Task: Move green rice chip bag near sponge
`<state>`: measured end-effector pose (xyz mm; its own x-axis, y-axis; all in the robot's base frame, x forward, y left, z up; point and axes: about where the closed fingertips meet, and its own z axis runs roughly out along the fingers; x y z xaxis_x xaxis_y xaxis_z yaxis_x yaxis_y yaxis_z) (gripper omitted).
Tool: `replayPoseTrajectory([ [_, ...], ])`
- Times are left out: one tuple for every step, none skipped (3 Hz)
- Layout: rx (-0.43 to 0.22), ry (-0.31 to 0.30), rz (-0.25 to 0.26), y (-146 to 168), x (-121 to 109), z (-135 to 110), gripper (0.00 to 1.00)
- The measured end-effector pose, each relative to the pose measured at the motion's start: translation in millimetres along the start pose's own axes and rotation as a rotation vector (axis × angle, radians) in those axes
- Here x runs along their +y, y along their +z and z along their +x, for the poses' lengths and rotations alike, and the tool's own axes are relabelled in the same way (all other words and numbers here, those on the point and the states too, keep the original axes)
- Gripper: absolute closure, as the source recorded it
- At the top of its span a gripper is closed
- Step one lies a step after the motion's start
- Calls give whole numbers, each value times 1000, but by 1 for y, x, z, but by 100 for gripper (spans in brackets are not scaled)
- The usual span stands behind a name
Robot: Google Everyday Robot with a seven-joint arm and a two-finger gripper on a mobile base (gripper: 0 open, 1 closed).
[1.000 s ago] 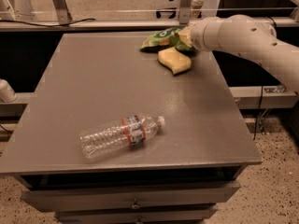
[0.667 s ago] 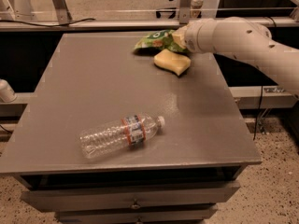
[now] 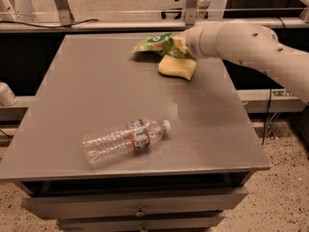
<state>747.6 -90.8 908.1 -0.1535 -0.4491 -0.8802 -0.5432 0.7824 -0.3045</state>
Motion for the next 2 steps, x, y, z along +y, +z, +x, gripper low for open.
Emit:
replayPoseTrajectory([
  [8,8,-6,-1,4,2,39],
  [15,8,-6,-1,3,3,15],
])
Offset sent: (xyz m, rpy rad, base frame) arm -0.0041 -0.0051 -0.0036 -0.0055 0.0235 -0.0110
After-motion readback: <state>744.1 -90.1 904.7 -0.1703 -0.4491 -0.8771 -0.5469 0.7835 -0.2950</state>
